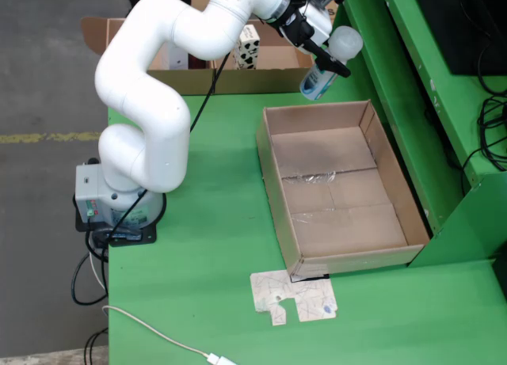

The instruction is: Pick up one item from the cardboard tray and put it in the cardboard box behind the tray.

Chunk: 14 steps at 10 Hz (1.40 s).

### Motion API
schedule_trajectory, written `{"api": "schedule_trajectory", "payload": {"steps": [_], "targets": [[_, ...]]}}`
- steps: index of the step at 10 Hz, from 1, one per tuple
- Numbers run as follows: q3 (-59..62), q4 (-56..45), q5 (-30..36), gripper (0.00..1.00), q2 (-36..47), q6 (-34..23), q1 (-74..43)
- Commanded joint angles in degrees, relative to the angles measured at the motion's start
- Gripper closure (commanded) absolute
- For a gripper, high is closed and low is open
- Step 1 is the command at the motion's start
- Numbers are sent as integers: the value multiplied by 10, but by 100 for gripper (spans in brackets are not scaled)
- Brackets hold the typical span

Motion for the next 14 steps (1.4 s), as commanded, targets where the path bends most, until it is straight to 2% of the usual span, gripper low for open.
{"api": "schedule_trajectory", "payload": {"steps": [1,3,4,5,6,9,14], "targets": [[66,-44,-46,100,-17,43,53],[106,-128,-93,100,-23,104,109],[103,-144,-105,100,-18,122,121],[156,-175,-112,100,-52,135,124],[156,-175,-112,100,-52,135,124],[178,-240,-140,100,-54,191,165],[159,-242,-159,100,-39,213,182]]}}
